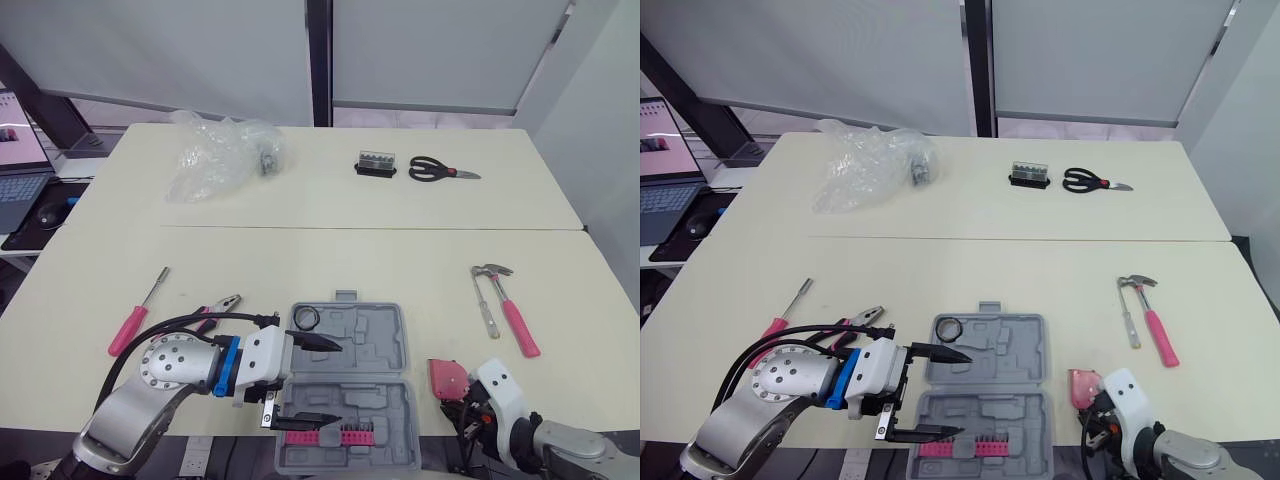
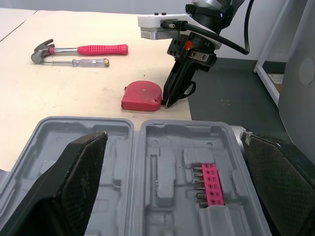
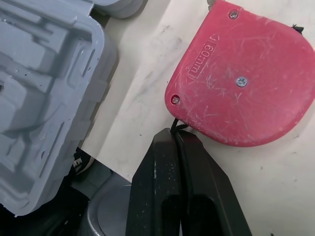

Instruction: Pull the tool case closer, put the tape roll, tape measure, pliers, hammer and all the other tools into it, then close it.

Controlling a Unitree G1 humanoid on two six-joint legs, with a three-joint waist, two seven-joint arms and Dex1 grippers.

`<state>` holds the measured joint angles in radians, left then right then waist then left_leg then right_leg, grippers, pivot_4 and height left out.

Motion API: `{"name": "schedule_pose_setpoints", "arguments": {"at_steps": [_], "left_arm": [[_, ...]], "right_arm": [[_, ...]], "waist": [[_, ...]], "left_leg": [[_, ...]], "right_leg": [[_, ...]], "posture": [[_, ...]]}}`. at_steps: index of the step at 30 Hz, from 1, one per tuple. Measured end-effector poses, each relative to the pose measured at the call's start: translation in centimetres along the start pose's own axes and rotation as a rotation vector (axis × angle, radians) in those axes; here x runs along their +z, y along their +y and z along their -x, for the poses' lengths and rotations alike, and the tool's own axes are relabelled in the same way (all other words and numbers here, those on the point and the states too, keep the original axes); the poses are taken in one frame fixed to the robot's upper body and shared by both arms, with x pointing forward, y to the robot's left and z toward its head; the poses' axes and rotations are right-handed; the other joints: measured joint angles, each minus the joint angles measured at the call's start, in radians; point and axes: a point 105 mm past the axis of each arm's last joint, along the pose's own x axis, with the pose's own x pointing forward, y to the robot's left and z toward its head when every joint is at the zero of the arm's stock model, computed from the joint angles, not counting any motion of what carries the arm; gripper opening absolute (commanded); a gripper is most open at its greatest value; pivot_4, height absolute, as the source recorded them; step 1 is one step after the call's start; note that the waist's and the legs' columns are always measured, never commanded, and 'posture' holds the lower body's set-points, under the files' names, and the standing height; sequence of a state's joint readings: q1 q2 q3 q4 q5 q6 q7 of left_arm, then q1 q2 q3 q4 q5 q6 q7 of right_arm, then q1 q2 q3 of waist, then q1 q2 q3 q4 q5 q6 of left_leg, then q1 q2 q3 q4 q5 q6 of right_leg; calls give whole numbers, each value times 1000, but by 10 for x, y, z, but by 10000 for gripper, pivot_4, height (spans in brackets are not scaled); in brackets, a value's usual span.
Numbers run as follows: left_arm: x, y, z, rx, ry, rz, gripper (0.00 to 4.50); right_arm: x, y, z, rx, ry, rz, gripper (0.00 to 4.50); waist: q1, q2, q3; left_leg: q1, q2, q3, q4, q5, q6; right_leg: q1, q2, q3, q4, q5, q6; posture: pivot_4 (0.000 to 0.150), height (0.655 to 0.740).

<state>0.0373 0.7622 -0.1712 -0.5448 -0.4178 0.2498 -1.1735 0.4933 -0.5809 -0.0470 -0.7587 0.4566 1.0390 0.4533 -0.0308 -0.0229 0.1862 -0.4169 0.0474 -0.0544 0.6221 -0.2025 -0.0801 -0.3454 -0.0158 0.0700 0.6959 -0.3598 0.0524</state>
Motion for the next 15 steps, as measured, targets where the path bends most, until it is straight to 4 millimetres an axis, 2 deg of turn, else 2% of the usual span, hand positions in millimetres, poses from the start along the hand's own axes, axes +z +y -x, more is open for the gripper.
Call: {"name": "schedule_pose_setpoints", "arguments": {"at_steps": [1, 2, 9, 12, 15], "left_arm": [[0, 0, 0, 2, 0, -1, 45000], [0, 0, 0, 3, 1, -2, 45000], [1, 1, 0, 3, 0, -22, 45000], [0, 1, -2, -2, 0, -18, 45000], [-1, 1, -2, -1, 0, -15, 45000]], "right_arm": [[0, 1, -1, 5, 1, 0, 338], [0, 1, -1, 6, 3, -2, 2151], [2, 2, 5, 23, 15, -19, 19124], [3, 3, 17, 54, 38, 16, 26724], [10, 2, 37, 120, 68, 139, 34463]], "waist": [[0, 0, 0], [0, 0, 0], [0, 0, 0], [1, 0, 0], [0, 0, 0]], "left_leg": [[0, 0, 0, 0, 0, 0], [0, 0, 0, 0, 0, 0], [0, 0, 0, 0, 0, 0], [0, 0, 0, 0, 0, 0], [0, 0, 0, 1, 0, 0]], "right_leg": [[0, 0, 0, 0, 0, 0], [0, 0, 0, 0, 0, 0], [0, 0, 0, 0, 0, 0], [0, 0, 0, 0, 0, 0], [1, 0, 0, -1, 0, 1]], "posture": [[1500, 7400], [1500, 7400], [1500, 7400], [1500, 7400], [1500, 7400]]}}
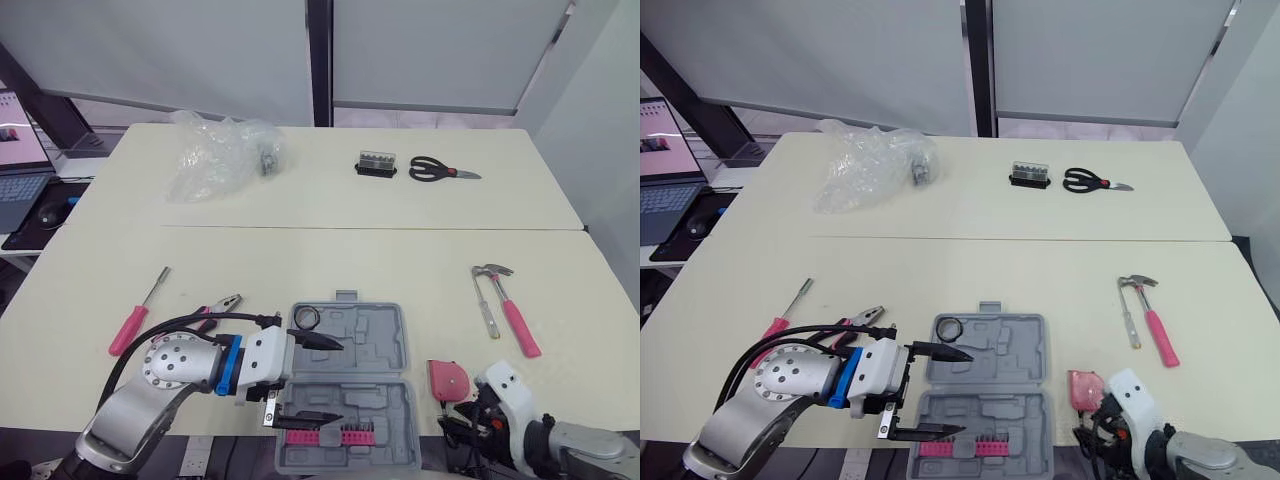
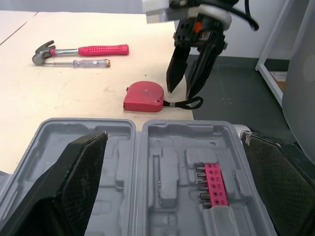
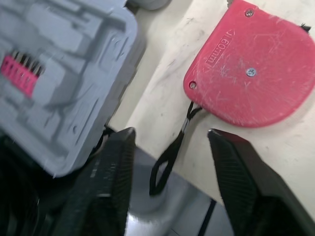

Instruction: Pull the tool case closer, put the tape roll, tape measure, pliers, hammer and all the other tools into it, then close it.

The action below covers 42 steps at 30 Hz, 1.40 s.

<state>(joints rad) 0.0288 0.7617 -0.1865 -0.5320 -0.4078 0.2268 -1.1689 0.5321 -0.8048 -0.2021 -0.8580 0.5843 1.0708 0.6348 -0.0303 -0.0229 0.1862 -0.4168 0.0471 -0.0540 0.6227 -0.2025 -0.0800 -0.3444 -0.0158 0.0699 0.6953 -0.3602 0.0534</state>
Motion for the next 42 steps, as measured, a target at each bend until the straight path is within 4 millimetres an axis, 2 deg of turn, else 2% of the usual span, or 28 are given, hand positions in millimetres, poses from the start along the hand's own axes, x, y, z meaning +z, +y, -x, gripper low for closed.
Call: {"name": "schedule_pose_setpoints", "arguments": {"at_steps": [3, 5, 9, 11, 15, 21, 26, 40, 42], "left_arm": [[-1, -1, 0, 0, 0, 6, 45000], [-1, -2, 0, -2, -1, 7, 45000], [-1, -4, 0, -8, 2, 11, 45000], [0, -5, 0, -13, 0, 7, 45000], [3, -6, -2, -18, -17, -7, 45000], [9, -10, -3, -44, -43, -62, 45000], [11, -9, -5, -53, -45, -69, 45000], [17, -9, -7, -48, -99, -101, 45000], [17, -9, -7, -47, -98, -100, 45000]], "right_arm": [[20, -4, 13, 58, -50, 172, 44609], [34, -14, 16, 93, -82, 347, 44609], [42, -37, 13, 138, -72, 582, 44609], [42, -51, 7, 166, -47, 687, 44609], [33, -59, -4, 247, -17, 799, 44609], [21, -67, -22, 284, -35, 876, 44609], [21, -66, -32, 284, -68, 879, 44609], [21, -72, -44, 239, -87, 877, 44609], [21, -72, -44, 238, -85, 879, 40912]], "waist": [[-2, -1, 0], [-3, -1, 0], [-1, -1, 0], [-1, -1, 0], [2, -1, 1], [1, 0, 1], [1, 0, 1], [1, 0, 0], [1, 0, 0]], "left_leg": [[0, 1, -1, 0, 0, 0], [1, 1, 0, 1, 0, 0], [1, 1, -1, 1, 0, 0], [1, 1, 0, 1, 0, 0], [0, 1, -1, 1, 0, 0], [3, 0, -1, 1, 0, 0], [3, 0, -1, 1, 0, 0], [3, 0, -1, 2, 0, 0], [3, 0, -1, 2, 0, 0]], "right_leg": [[1, 1, 0, 0, -2, 3], [2, 1, 0, -1, -2, 3], [2, 1, 0, -3, -1, 1], [3, 1, 0, -5, 1, 0], [4, 1, -1, -6, 1, -1], [7, 1, -1, -6, 2, 0], [7, 1, -1, -7, 2, 0], [8, 0, -1, -6, 2, 0], [8, 0, -1, -6, 2, 0]], "posture": [[1500, 7400], [1500, 7400], [1500, 7400], [1500, 7400], [1500, 7400], [1500, 7400], [1500, 7400], [1500, 7400], [1500, 7400]]}}
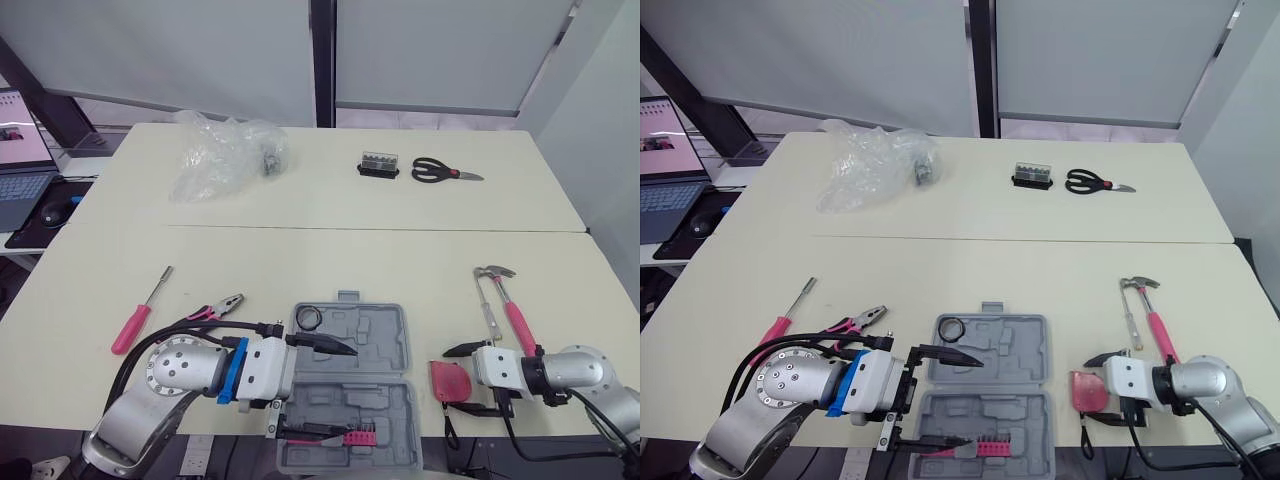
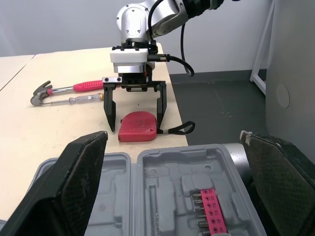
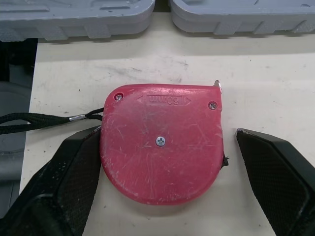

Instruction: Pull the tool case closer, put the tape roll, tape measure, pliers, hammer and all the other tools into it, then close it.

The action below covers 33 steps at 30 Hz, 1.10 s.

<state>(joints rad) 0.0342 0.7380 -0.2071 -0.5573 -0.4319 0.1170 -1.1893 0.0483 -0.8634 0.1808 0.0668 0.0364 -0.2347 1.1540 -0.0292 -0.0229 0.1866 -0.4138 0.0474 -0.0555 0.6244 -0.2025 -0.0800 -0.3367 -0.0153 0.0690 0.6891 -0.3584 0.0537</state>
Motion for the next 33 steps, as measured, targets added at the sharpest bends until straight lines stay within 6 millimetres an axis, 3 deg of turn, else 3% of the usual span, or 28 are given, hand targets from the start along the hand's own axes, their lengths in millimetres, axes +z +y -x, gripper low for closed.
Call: {"name": "schedule_pose_setpoints", "arguments": {"at_steps": [3, 4, 10, 13, 17, 20, 26, 33], "left_arm": [[0, 0, 0, 3, -2, -4, 45000], [0, 1, 0, 5, -5, -8, 45000], [9, 9, 5, 59, -81, -8, 45000], [5, 18, 13, 117, -65, 8, 45000], [-10, 30, 32, 214, 40, 56, 45000], [-18, 38, 42, 267, 102, 53, 45000], [-27, 48, 50, 304, 167, 69, 45000], [-34, 55, 51, 308, 238, 45, 45000]], "right_arm": [[0, 0, 0, 0, 2, 4, 32380], [0, 0, 0, -1, 1, 8, 31342], [8, -5, 2, -25, -14, 39, 31342], [18, -12, 12, -29, 6, 68, 31342], [51, -39, 25, -54, 57, 132, 31342], [89, -64, 27, -92, 66, 168, 31342], [128, -74, 5, 11, 144, 129, 31342], [136, -77, -23, 105, 251, 166, 31342]], "waist": [[0, 0, 0], [0, 0, 0], [0, 0, 0], [0, 2, 0], [-8, 2, 0], [-8, 3, 1], [4, 3, 1], [-1, 4, 1]], "left_leg": [[0, 0, 0, 0, 0, 0], [0, 0, 0, 0, 0, 0], [0, 0, 0, 0, 0, 0], [0, 0, 0, 1, 0, 0], [2, 1, -1, 1, 0, 0], [3, 1, -1, 0, 0, 0], [-4, -1, -2, 1, 0, 0], [-3, -1, -1, 1, 0, 0]], "right_leg": [[0, 0, 0, 0, 0, 0], [0, 0, 0, 0, 0, 0], [0, 0, 0, 1, 0, 0], [0, 0, 0, 1, 0, 0], [0, 1, 0, 3, 0, 0], [0, 1, 0, 5, 0, 0], [-5, -1, -1, 4, 0, 0], [-7, -1, -1, 7, 0, 0]], "posture": [[1500, 7400], [1500, 7400], [1500, 7400], [1500, 7400], [1500, 7400], [1500, 7400], [1500, 7400], [1500, 7400]]}}
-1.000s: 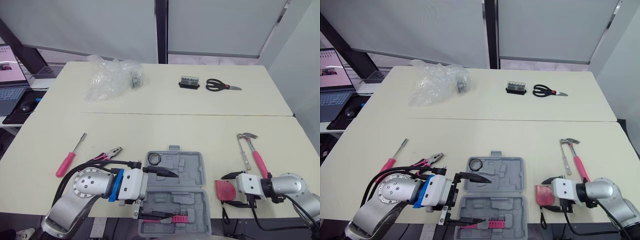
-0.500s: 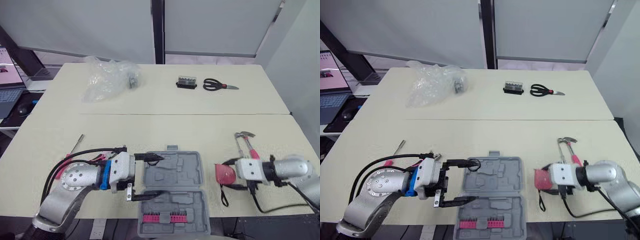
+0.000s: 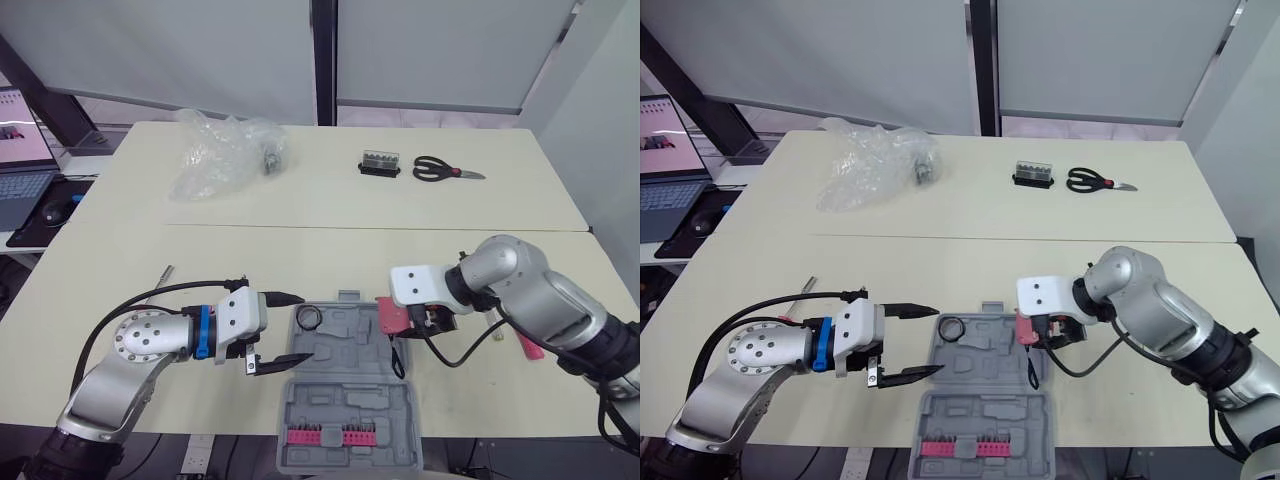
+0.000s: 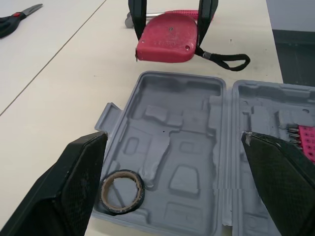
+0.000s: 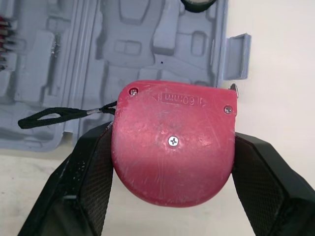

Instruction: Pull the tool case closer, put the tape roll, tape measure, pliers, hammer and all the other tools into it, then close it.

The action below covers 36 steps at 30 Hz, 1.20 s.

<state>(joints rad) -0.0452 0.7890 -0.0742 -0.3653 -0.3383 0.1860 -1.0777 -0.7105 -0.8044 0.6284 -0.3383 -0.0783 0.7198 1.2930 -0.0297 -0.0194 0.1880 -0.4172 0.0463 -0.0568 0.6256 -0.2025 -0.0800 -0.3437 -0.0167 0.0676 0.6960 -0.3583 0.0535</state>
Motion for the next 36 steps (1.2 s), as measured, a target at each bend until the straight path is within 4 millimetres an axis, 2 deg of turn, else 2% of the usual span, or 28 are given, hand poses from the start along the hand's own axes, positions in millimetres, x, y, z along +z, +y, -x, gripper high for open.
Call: {"name": "schedule_pose_setpoints", "arguments": {"at_steps": [3, 8, 14, 31, 35, 36], "left_arm": [[-3, -1, -3, -1, 13, -1, 45000], [-2, -3, -8, 1, -8, -1, 45000], [-4, -5, -12, 1, -10, -2, 45000], [0, -4, -15, 11, -29, -32, 45000], [0, -4, -15, 10, -27, -33, 45000], [0, -4, -15, 10, -26, -34, 45000]], "right_arm": [[-5, 2, -13, 39, 34, -5, 31342], [-13, -2, -22, 38, 67, -16, 31342], [-10, -4, -35, 42, 63, -17, 31342], [-13, -12, -47, 15, 66, -34, 31342], [-11, -13, -48, 16, 55, -26, 44193], [-10, -13, -48, 14, 51, -23, 44678]], "waist": [[-1, 0, 0], [-2, 0, 0], [-2, 0, 0], [-3, 0, 0], [-3, 0, 0], [-3, 0, 0]], "left_leg": [[0, 0, 0, 0, 0, 0], [0, 0, 0, 0, 0, 0], [0, 0, 0, 0, 0, 0], [0, 0, 0, 0, 0, 0], [0, 0, 0, 0, 0, 0], [0, 0, 0, 0, 0, 0]], "right_leg": [[0, 0, 0, 0, 0, 0], [-1, 0, 0, 1, 0, 0], [-1, 0, 0, 1, 0, 0], [-1, 0, 0, 1, 0, 0], [-1, 0, 0, 1, 0, 0], [-1, 0, 0, 1, 0, 0]], "posture": [[1500, 7400], [1500, 7400], [1500, 7400], [1500, 7400], [1500, 7400], [1500, 7400]]}}
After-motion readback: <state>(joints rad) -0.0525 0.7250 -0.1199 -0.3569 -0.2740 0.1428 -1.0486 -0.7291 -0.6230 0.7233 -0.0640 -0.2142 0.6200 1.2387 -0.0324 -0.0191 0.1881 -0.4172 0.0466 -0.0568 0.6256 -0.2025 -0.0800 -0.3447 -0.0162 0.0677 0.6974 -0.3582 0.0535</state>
